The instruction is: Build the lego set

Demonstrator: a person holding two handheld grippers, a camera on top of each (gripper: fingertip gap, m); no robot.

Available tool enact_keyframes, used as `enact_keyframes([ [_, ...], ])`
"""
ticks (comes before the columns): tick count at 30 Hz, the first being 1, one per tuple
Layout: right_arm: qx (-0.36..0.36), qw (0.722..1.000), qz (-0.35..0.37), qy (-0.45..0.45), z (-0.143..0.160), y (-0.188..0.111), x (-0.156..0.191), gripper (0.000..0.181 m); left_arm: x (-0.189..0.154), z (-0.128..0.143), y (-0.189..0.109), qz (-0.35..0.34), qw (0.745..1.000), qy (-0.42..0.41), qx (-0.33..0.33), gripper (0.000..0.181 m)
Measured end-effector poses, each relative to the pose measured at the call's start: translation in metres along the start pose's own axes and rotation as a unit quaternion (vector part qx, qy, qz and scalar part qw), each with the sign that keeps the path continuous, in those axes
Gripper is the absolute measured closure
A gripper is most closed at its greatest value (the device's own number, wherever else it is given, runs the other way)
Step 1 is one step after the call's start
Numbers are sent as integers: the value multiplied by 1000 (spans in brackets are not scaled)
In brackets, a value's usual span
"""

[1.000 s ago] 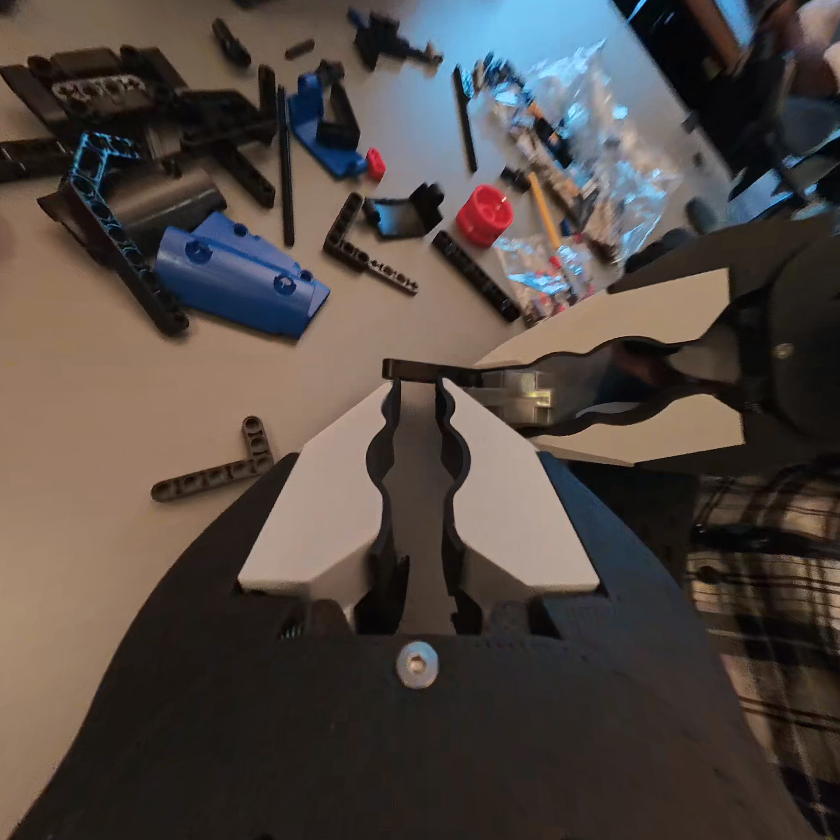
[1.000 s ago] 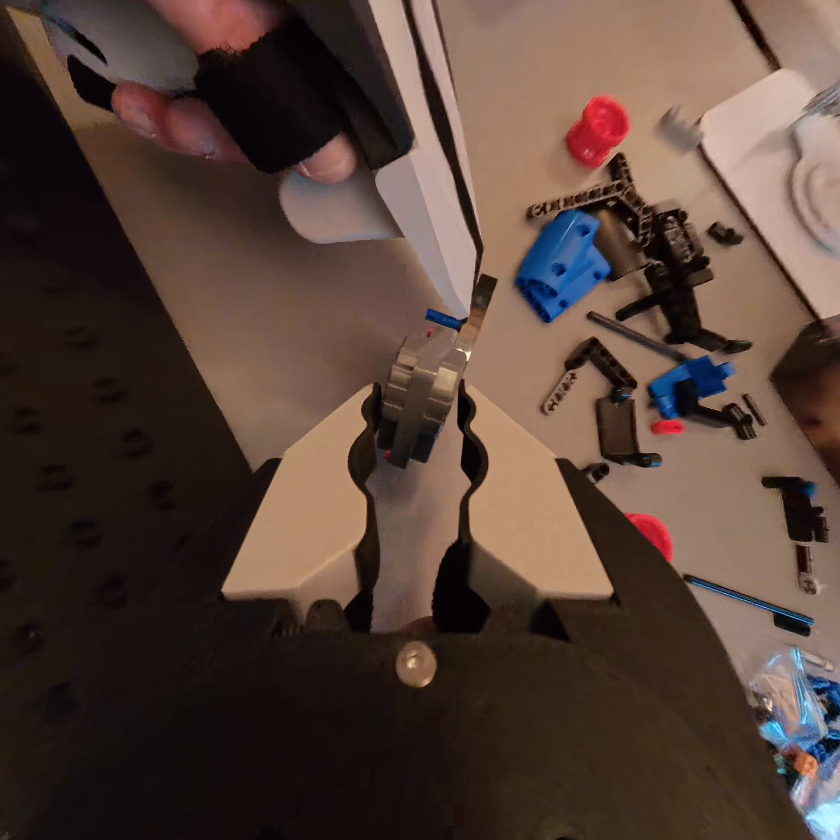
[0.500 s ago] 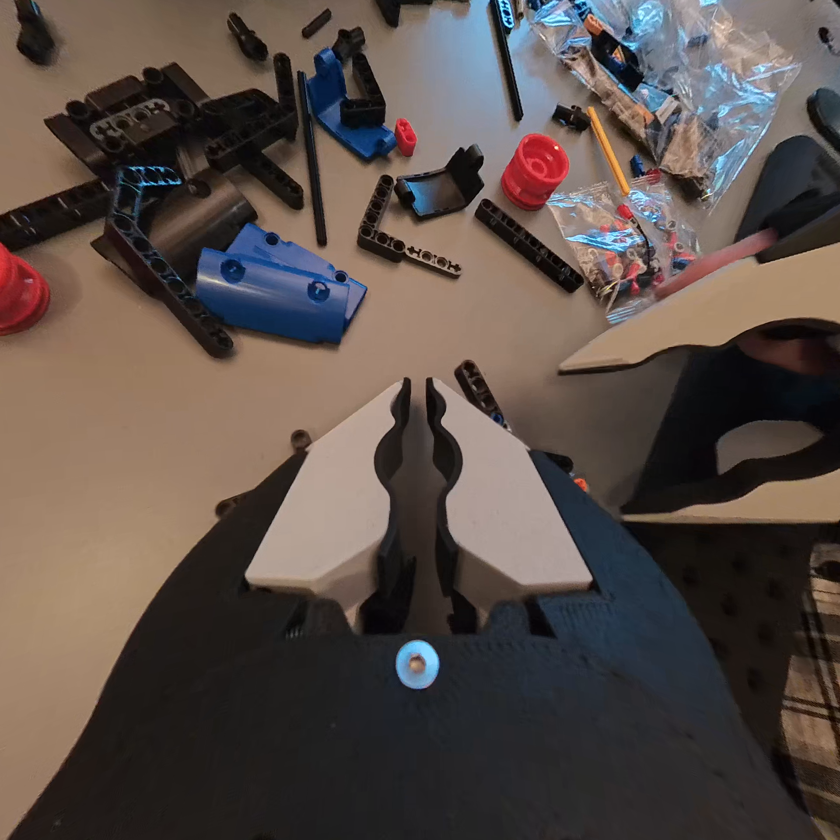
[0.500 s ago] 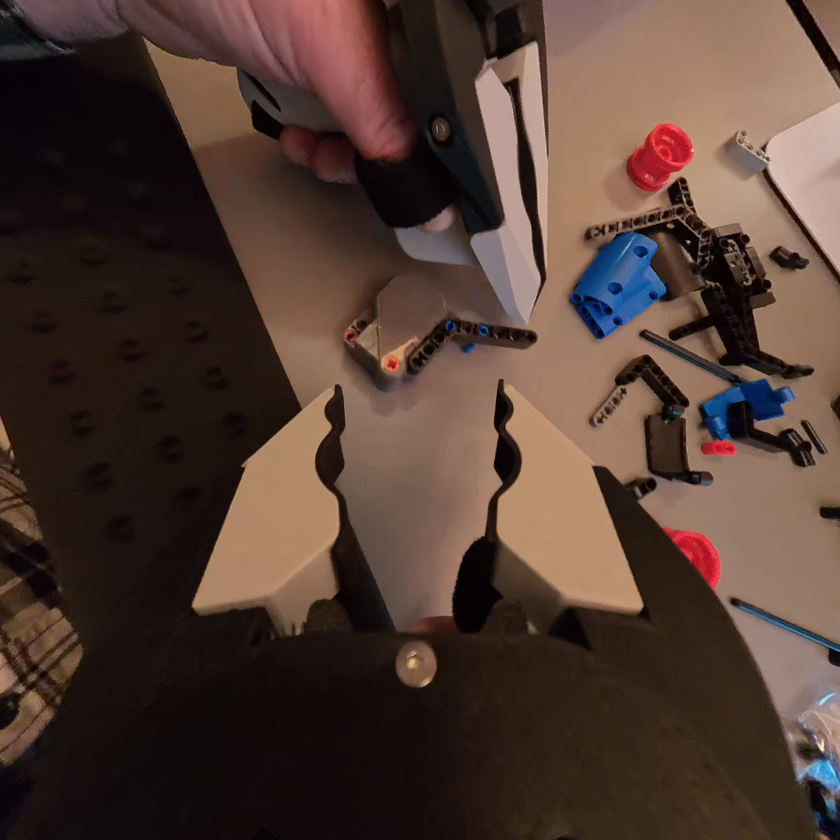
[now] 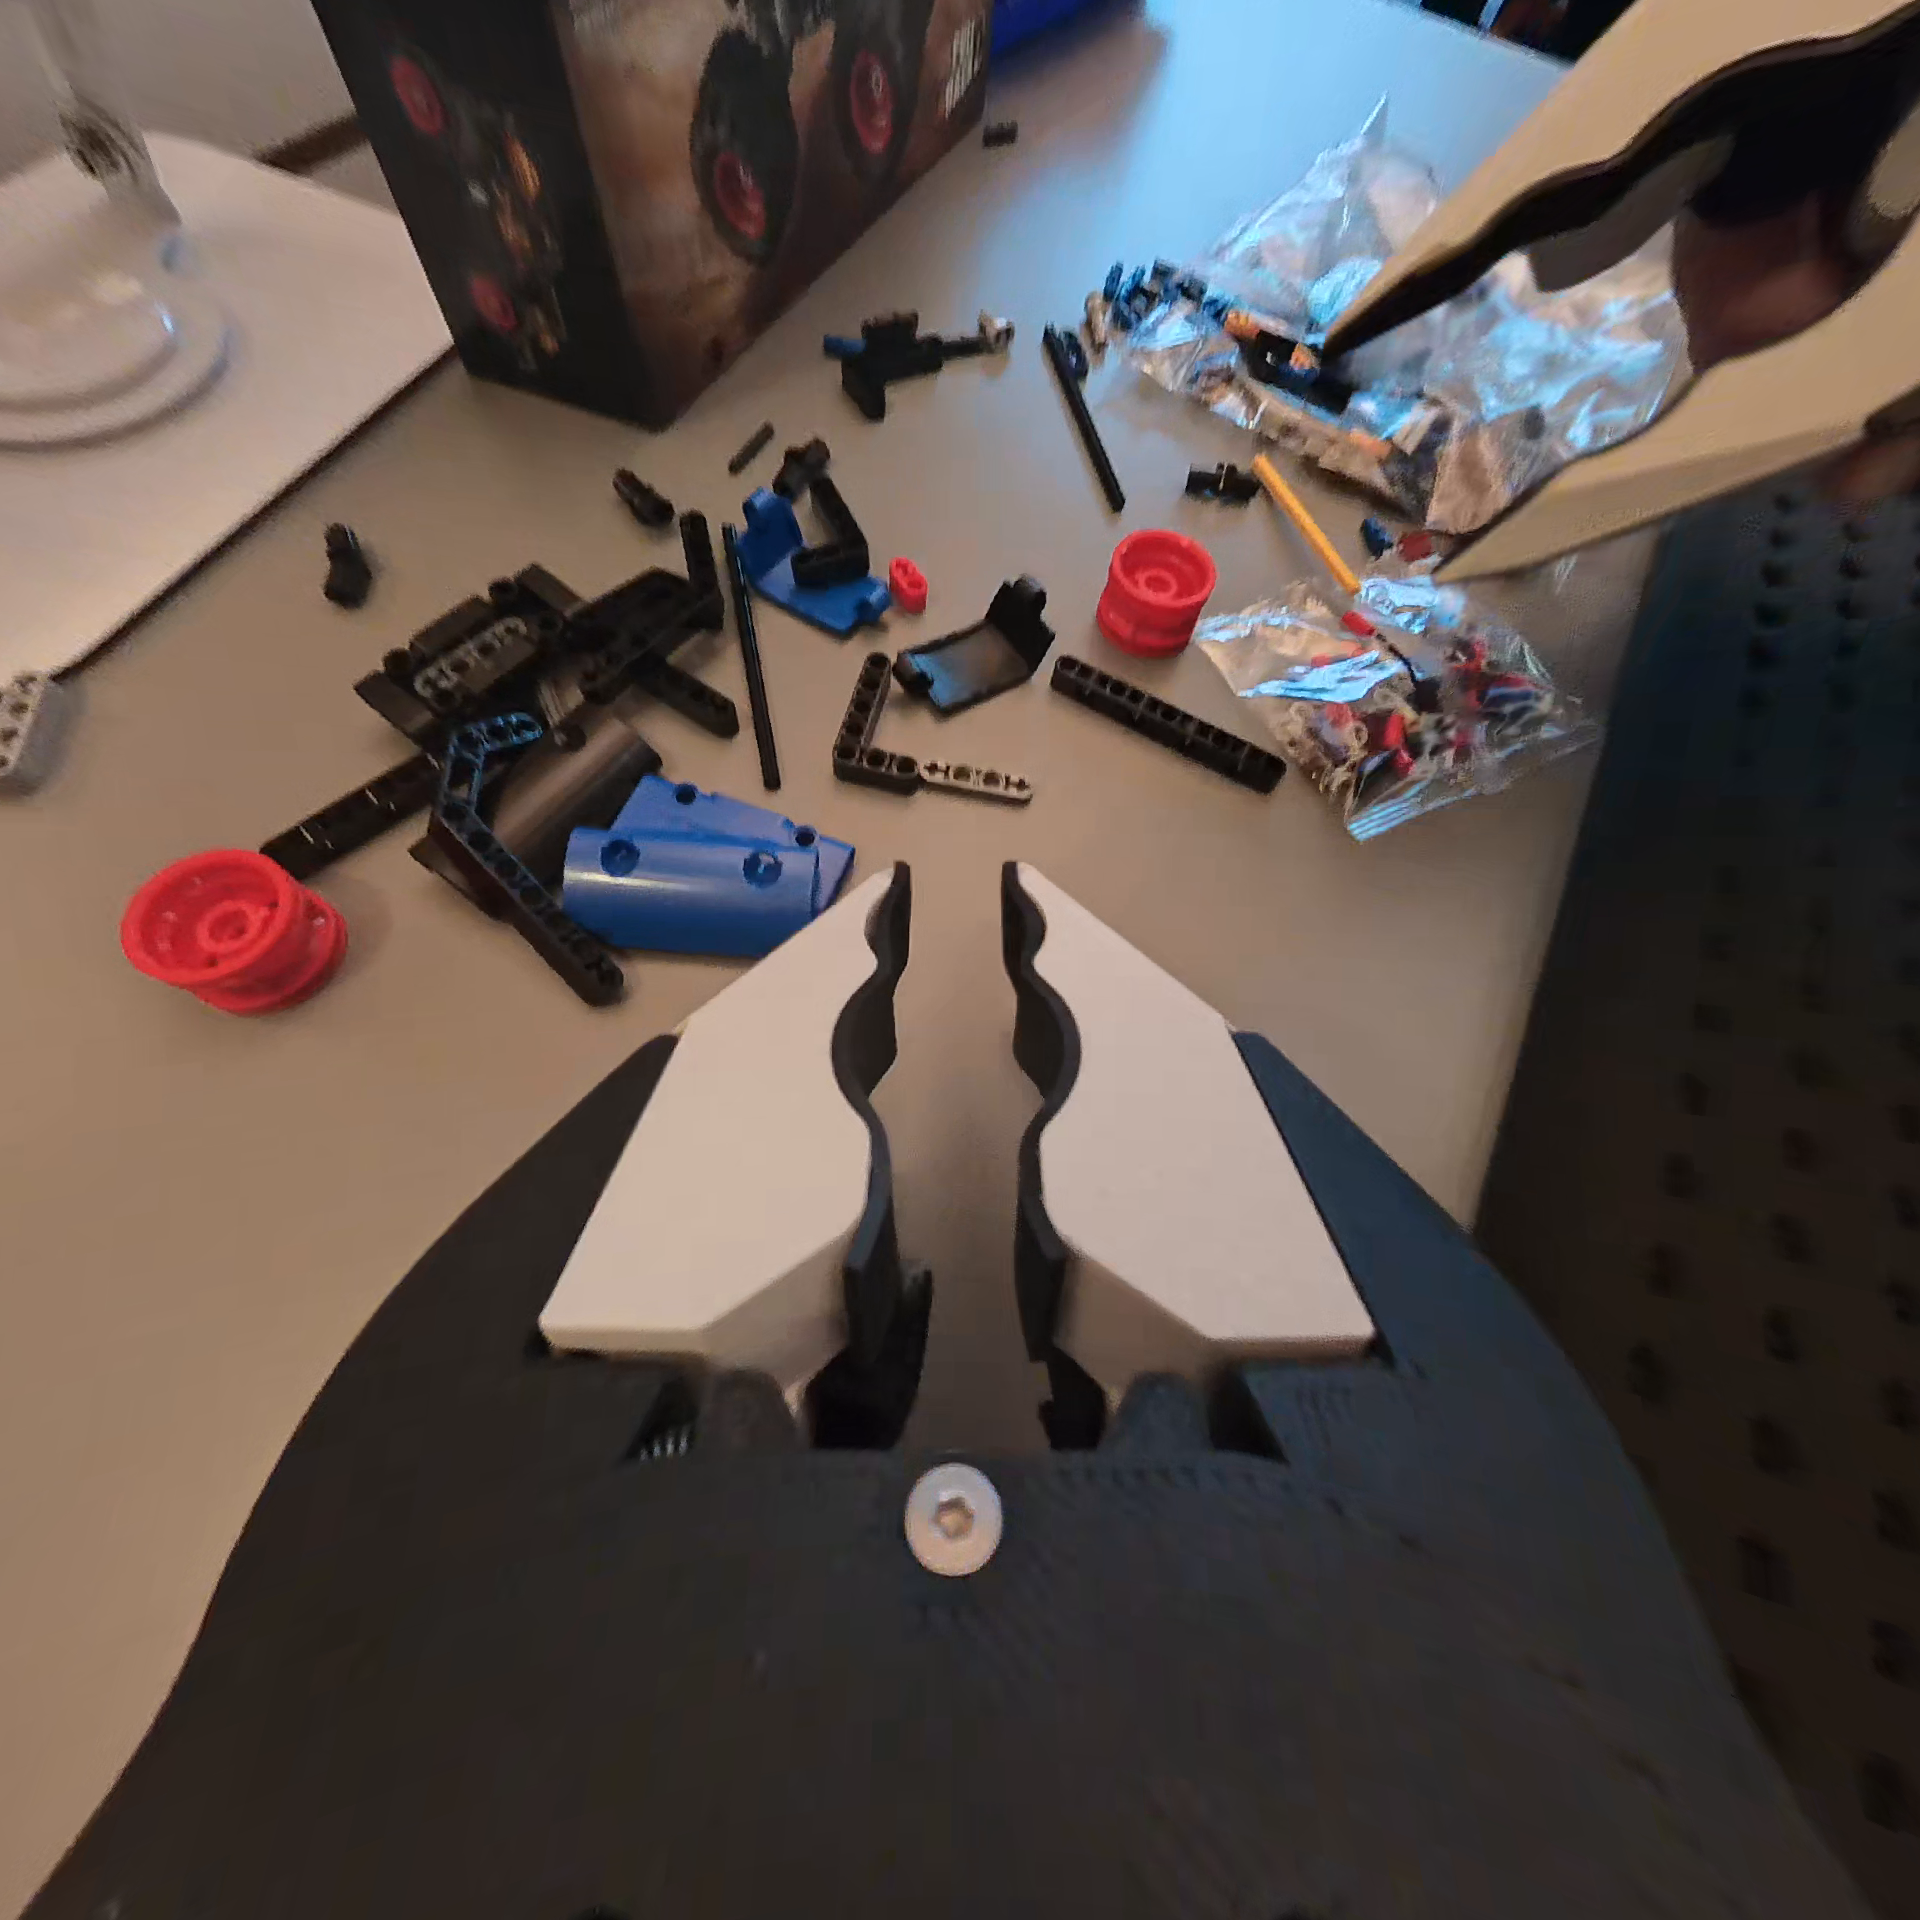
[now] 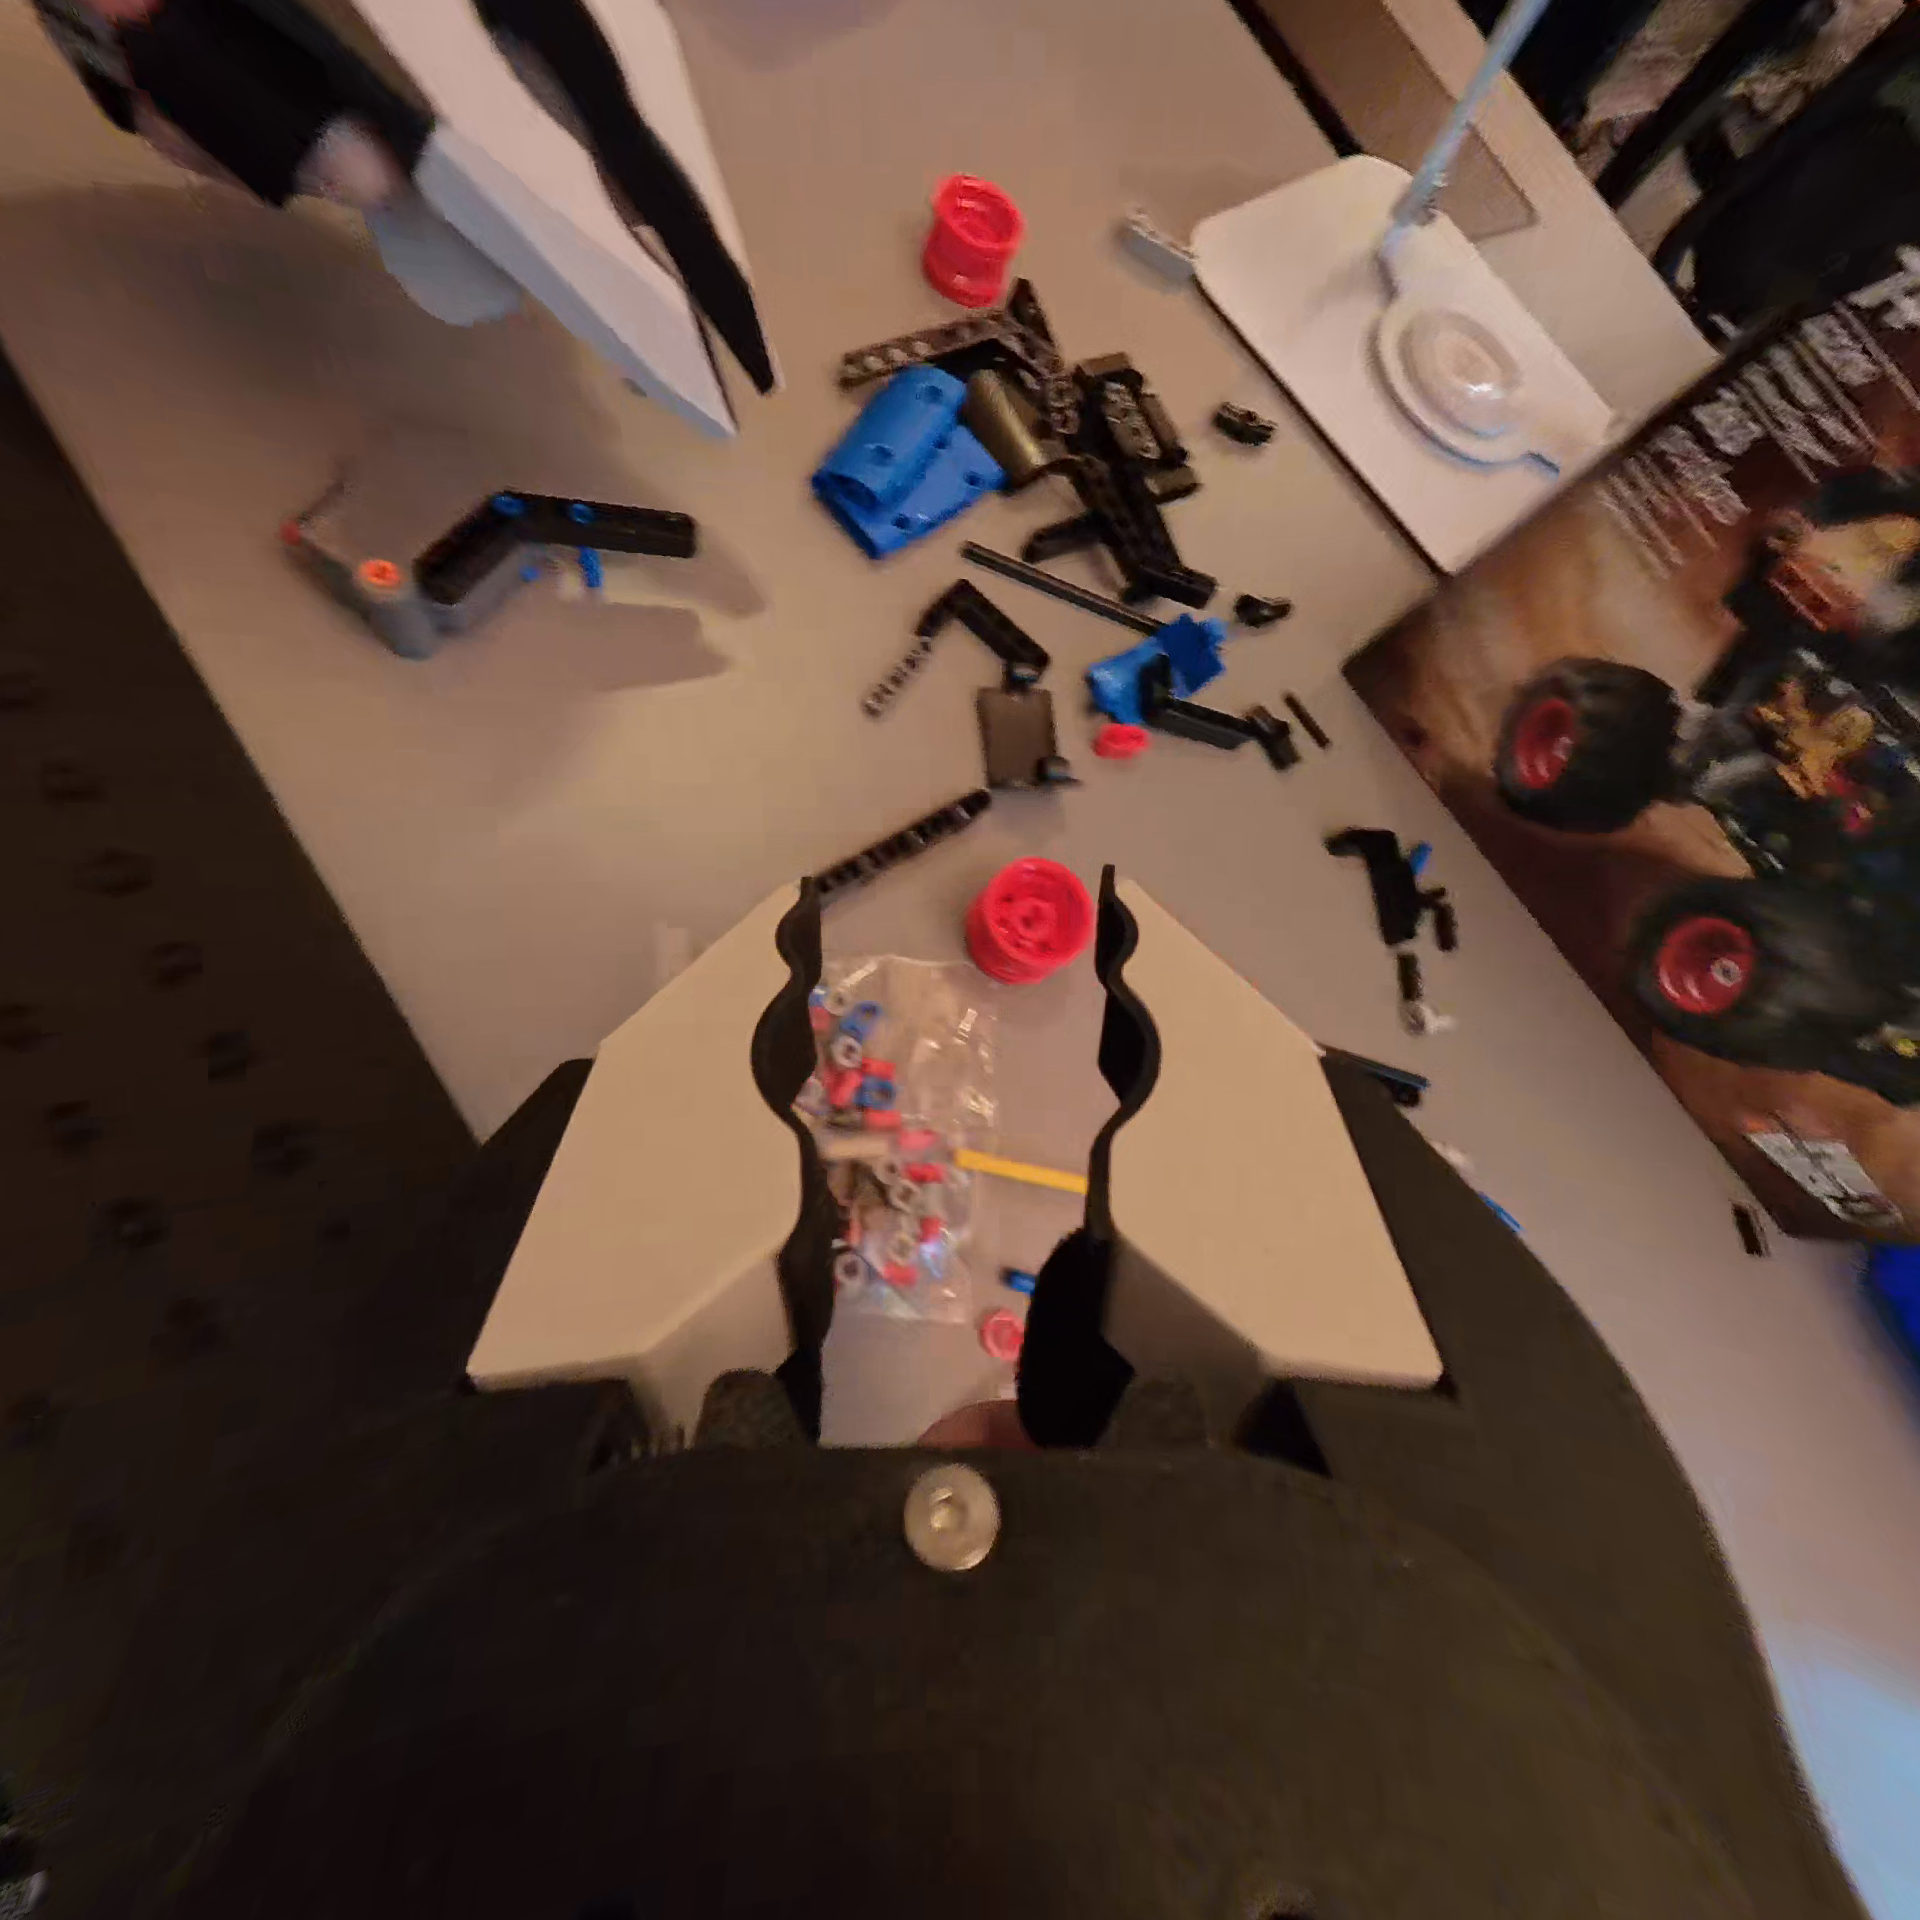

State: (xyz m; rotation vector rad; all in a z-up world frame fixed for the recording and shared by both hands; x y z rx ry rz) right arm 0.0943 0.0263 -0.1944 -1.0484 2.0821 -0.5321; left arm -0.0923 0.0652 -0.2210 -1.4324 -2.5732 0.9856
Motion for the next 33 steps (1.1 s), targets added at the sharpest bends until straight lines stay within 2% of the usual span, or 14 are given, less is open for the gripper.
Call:
enact_keyframes([
  [8,11,998,56,4,23,-17,-39,137,4,-9,-3,-16,997,29,-66,171],
  [15,-13,996,76,37,24,-25,-58,139,5,-5,2,-26,997,42,-63,173],
  [33,4,996,78,46,38,-26,-68,143,17,-10,-6,-67,993,49,-87,176],
])
Point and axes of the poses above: each gripper's, where its closed fingertips meet, y out along the fingers, z out of its underside, x = y × z across the jaws, the point moved 5 cm from there along -y, back along the fingers, and after that the axes turned 12 degrees about -y, right-handed, at the moved point
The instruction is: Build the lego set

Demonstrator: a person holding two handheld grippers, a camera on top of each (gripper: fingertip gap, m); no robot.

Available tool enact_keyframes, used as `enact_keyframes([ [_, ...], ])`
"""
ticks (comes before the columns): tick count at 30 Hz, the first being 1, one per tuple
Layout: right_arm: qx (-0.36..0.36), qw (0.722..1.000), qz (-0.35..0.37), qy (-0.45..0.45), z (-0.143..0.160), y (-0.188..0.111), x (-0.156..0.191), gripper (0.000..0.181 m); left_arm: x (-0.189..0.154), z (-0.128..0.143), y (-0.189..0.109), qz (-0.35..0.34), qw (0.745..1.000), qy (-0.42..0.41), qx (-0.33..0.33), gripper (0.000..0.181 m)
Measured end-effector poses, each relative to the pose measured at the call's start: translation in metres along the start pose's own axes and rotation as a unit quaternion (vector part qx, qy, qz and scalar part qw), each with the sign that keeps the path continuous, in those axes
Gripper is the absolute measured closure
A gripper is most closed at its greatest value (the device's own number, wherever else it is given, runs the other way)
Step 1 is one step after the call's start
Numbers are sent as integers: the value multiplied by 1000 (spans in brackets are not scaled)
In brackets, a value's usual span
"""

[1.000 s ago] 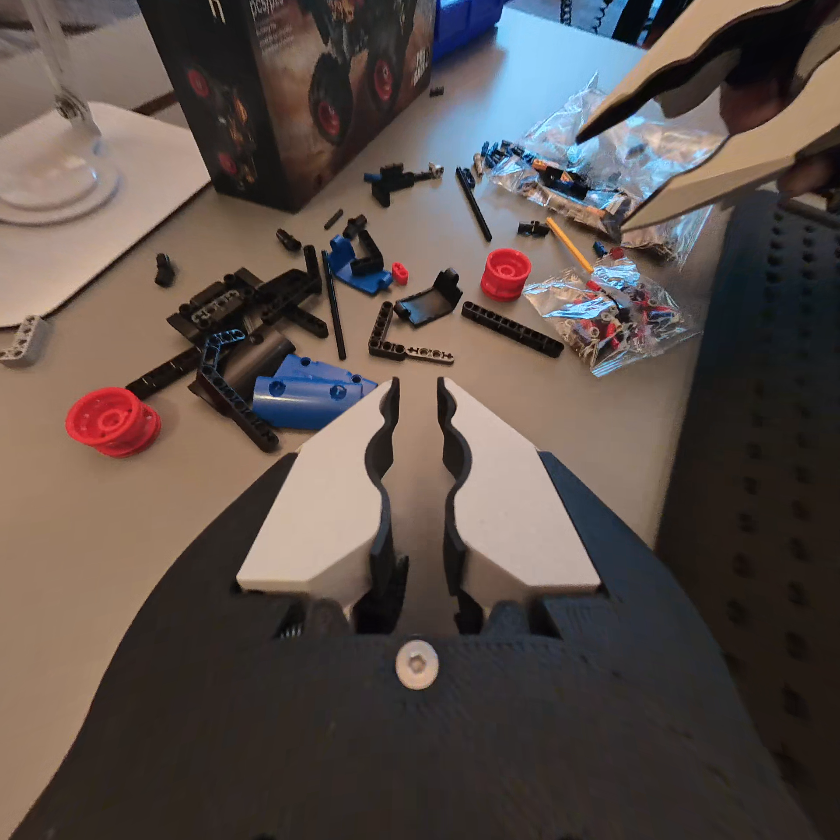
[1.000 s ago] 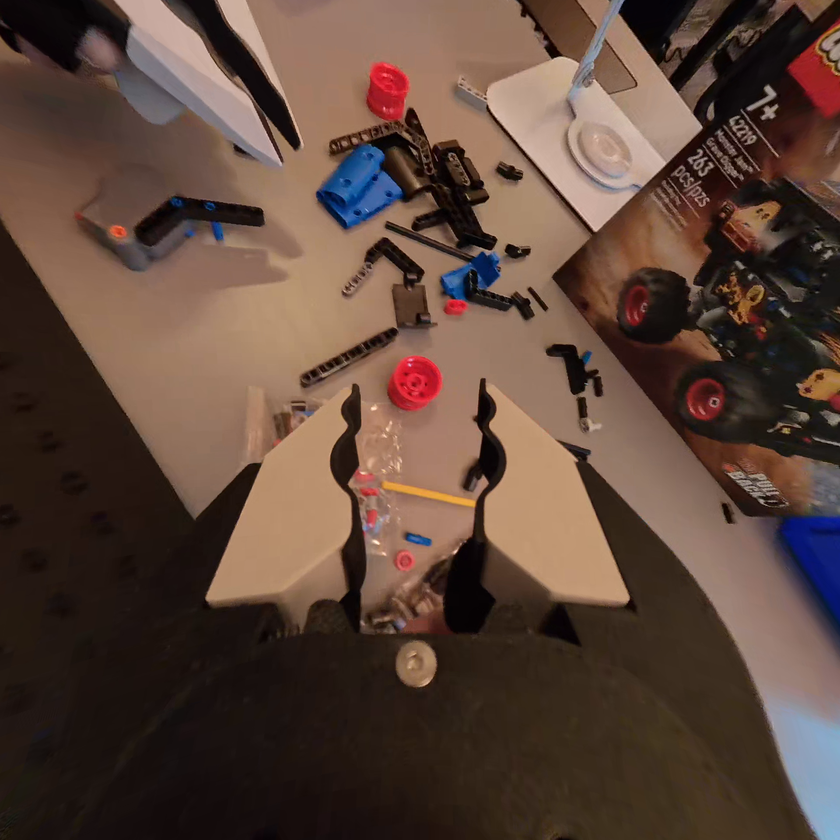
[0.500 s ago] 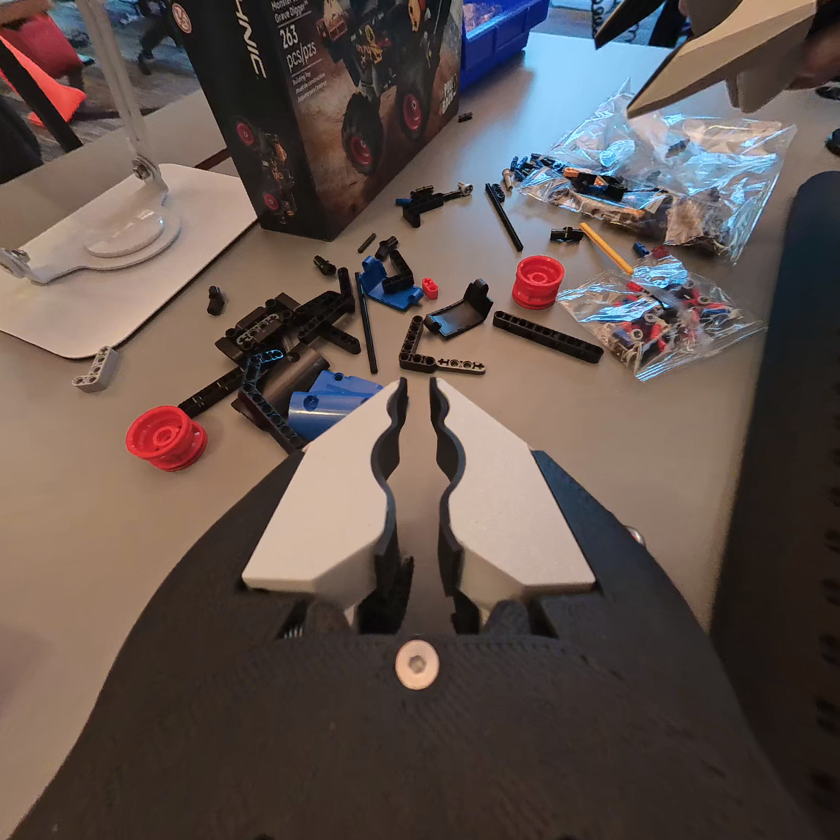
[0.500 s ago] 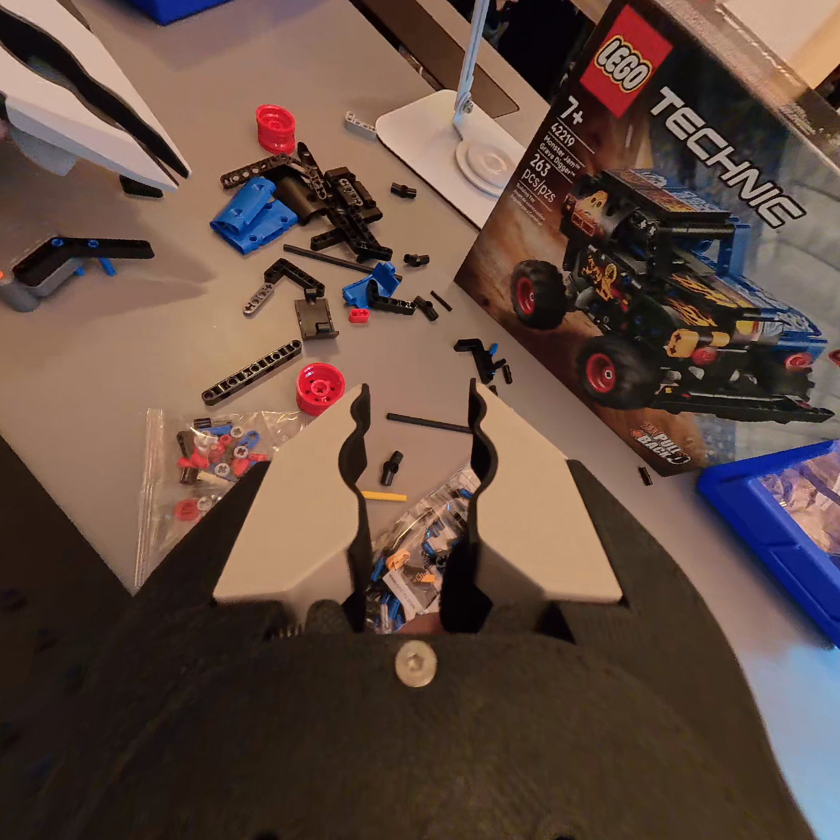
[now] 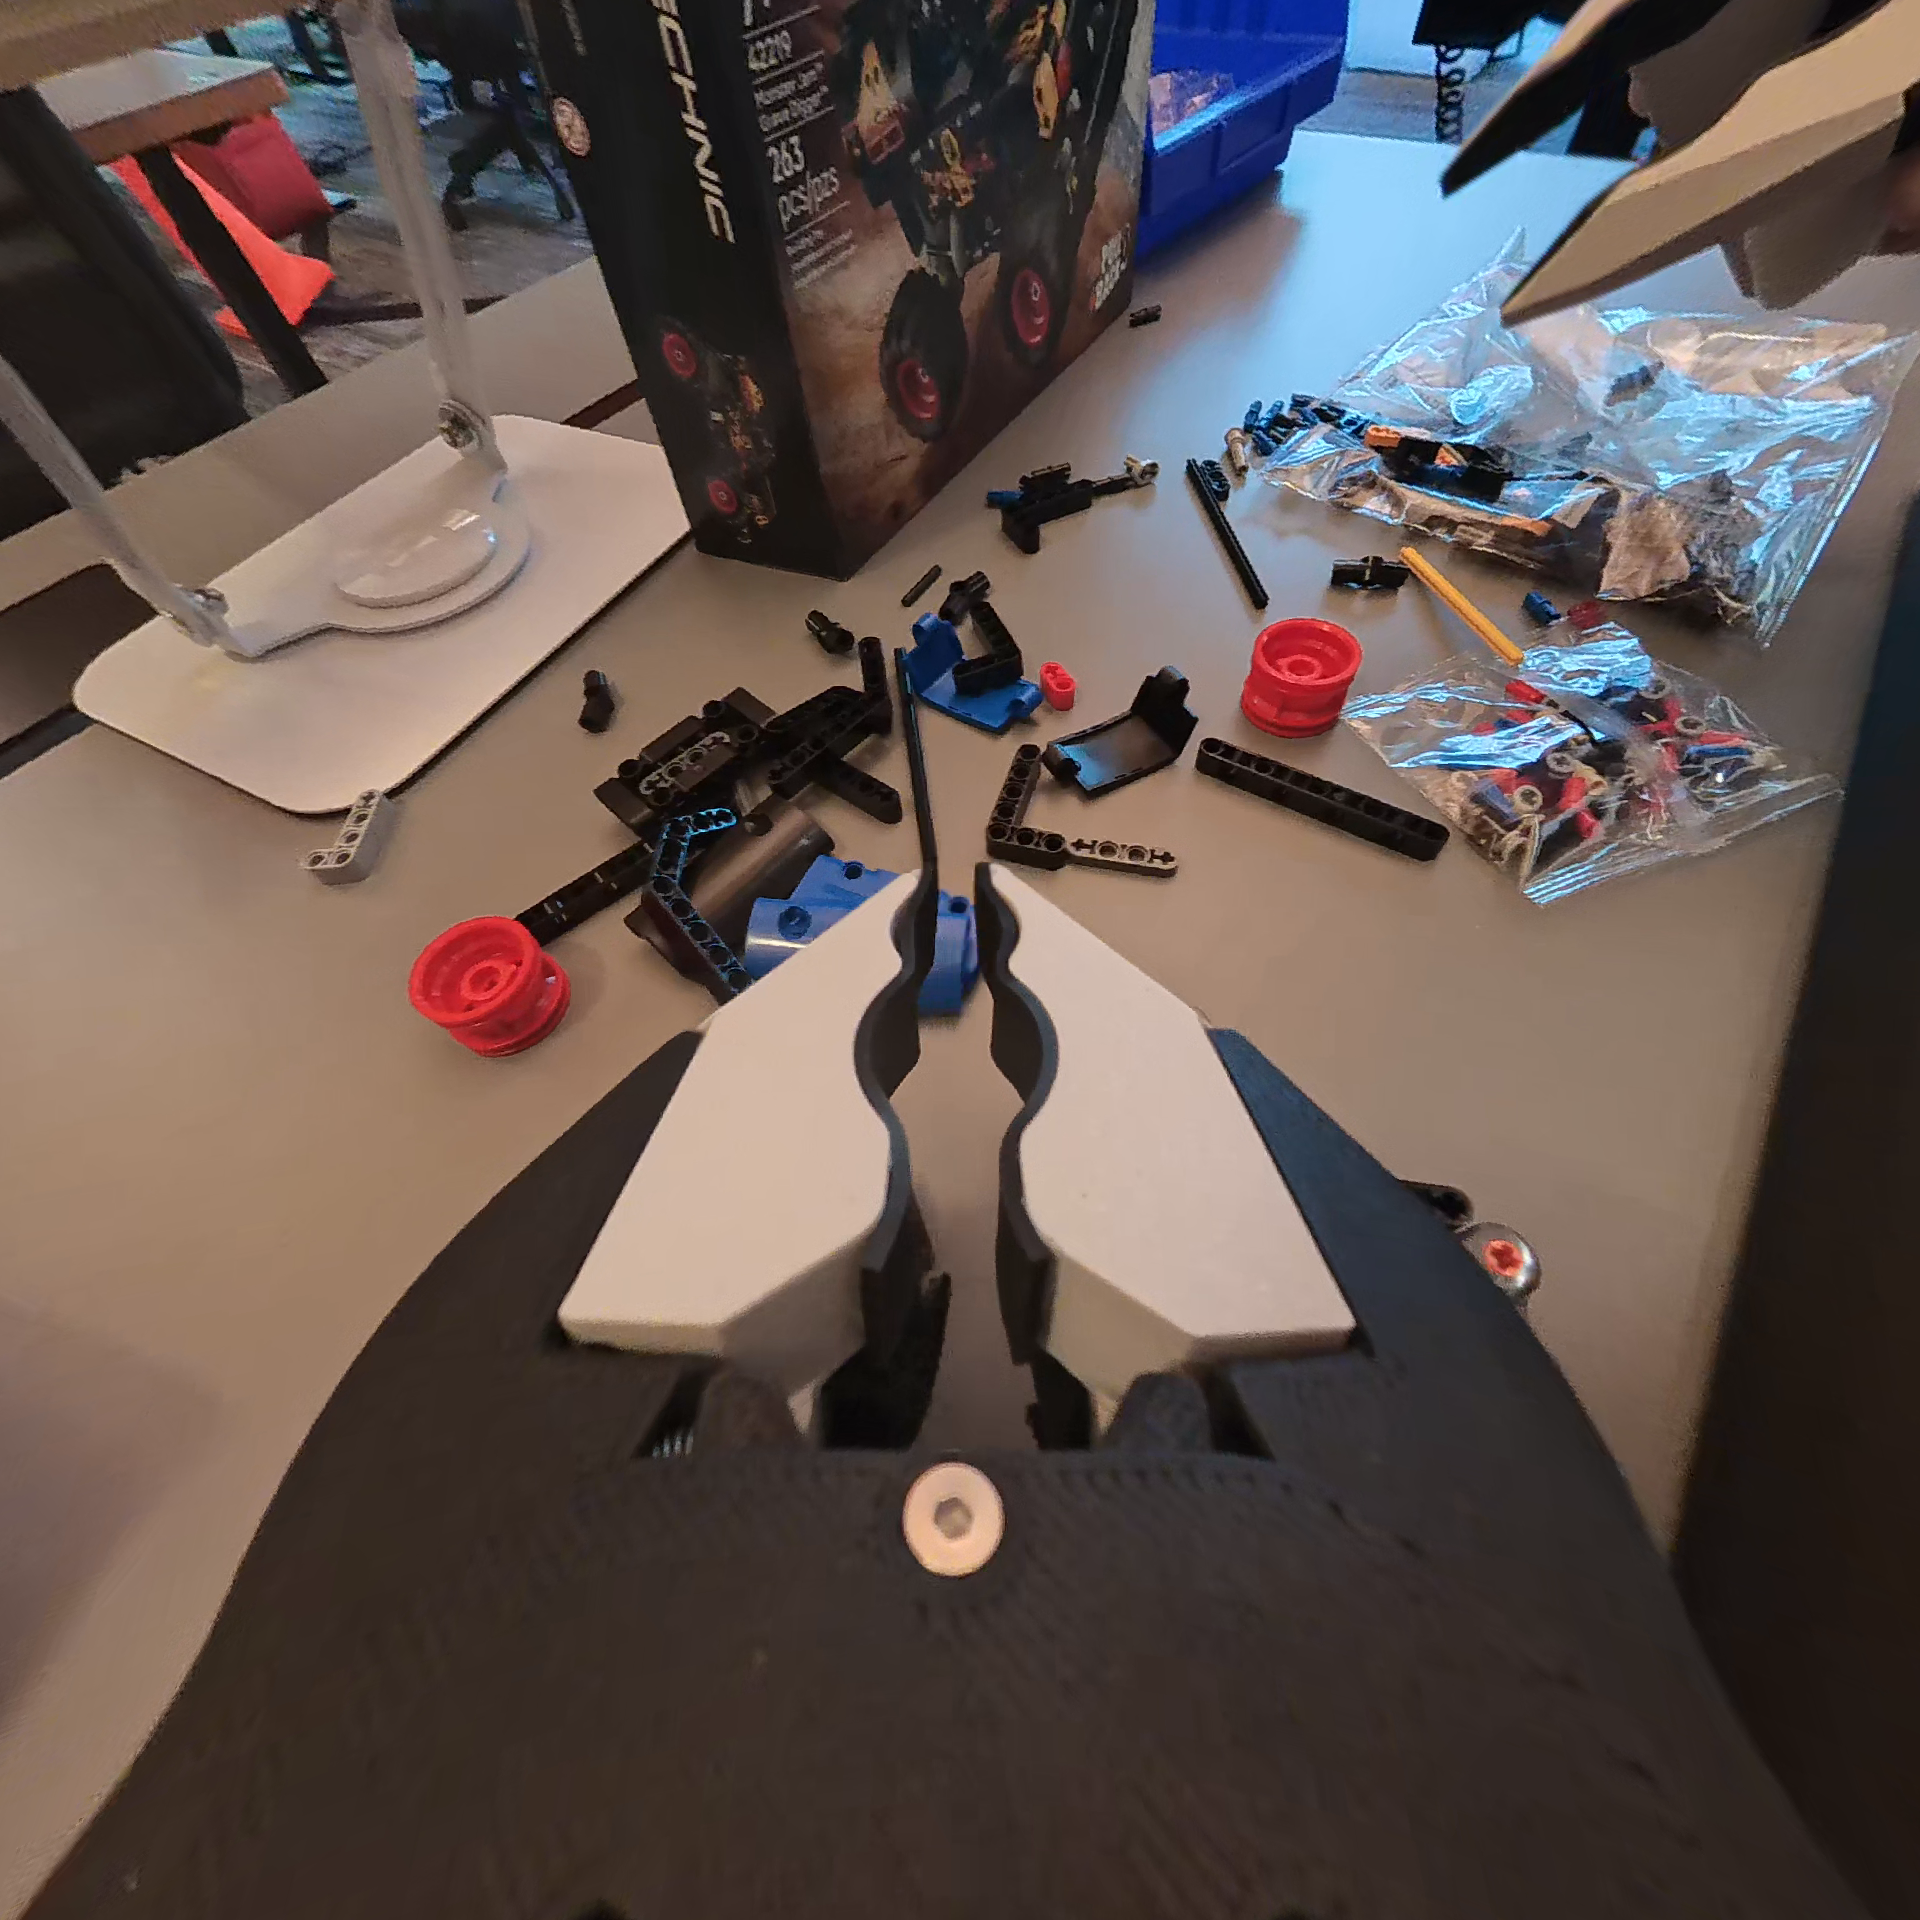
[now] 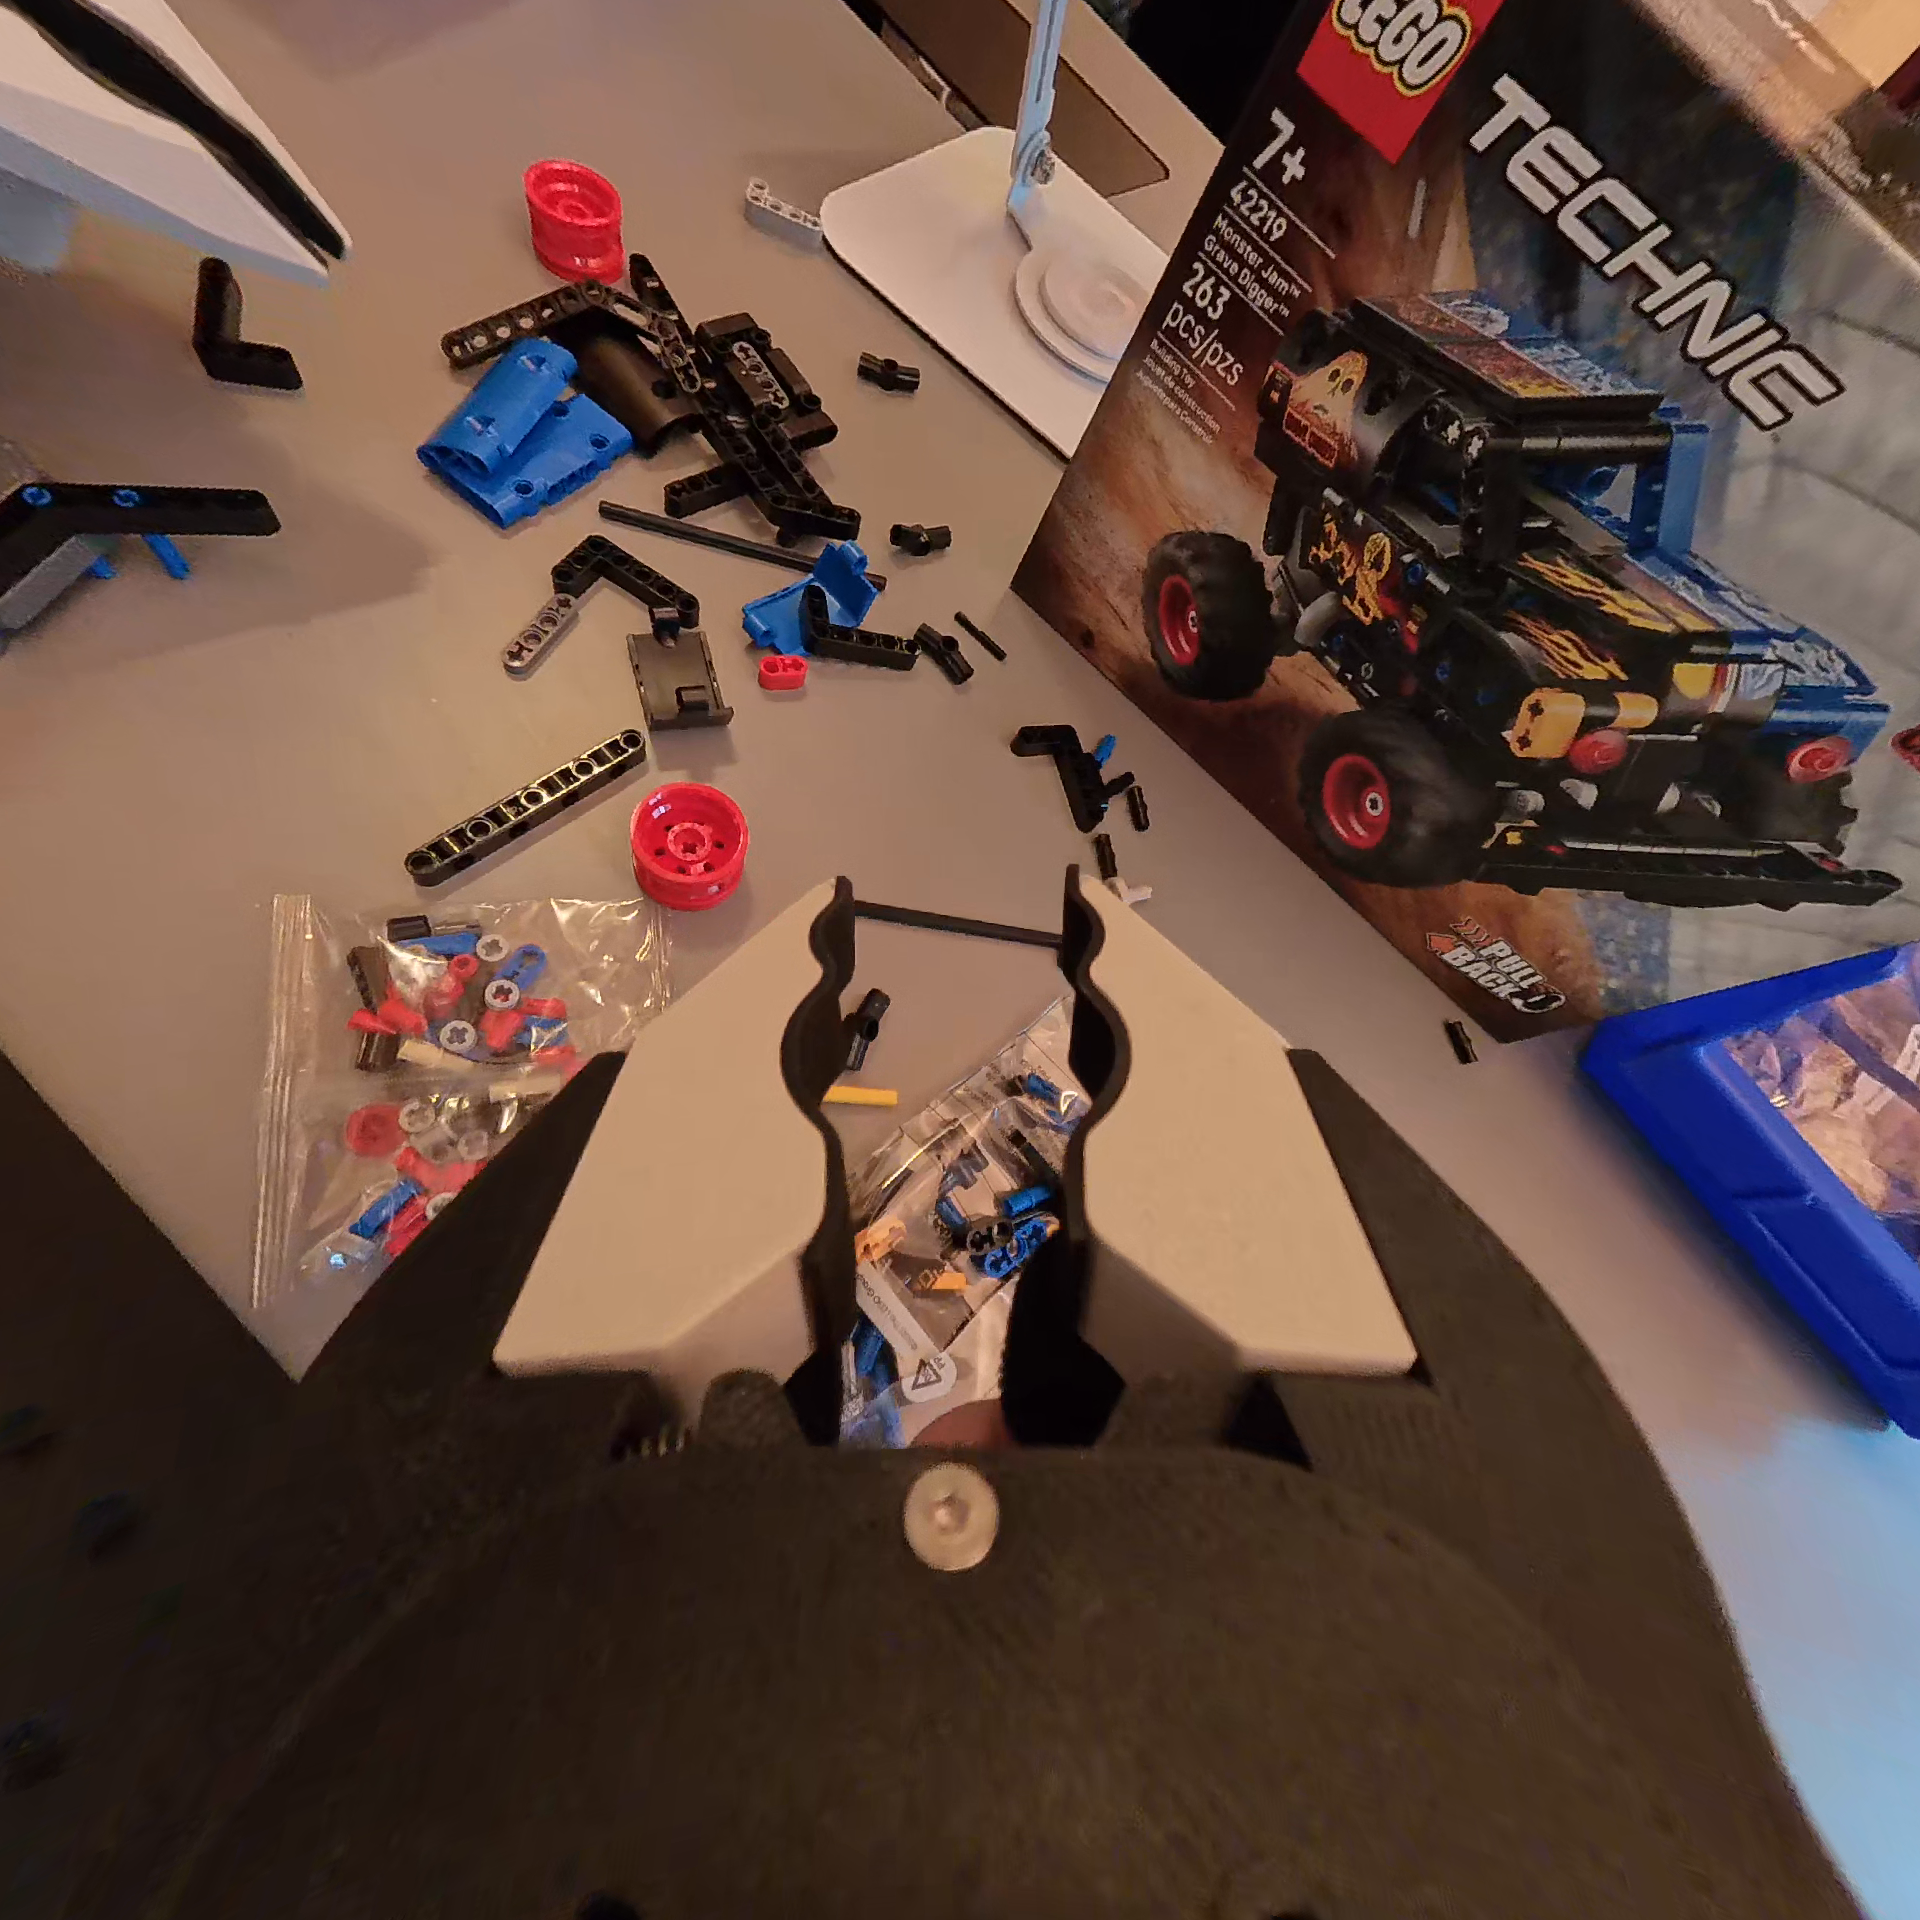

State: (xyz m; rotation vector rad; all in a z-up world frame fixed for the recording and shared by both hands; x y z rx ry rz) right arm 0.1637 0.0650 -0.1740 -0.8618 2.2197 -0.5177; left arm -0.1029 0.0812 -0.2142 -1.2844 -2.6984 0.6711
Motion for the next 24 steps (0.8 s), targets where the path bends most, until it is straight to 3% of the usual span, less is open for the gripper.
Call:
enact_keyframes([
  [24,-25,999,-17,16,3,11,5,144,6,0,1,-8,1000,-12,-7,178],
])
Point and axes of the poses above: each gripper's, where its closed fingertips meet, y out along the fingers, z out of its underside, x = y × z across the jaws, the point moved 5 cm from there along -y, back along the fingers, and after that the axes turned 12 degrees about -y, right-handed, at the moved point
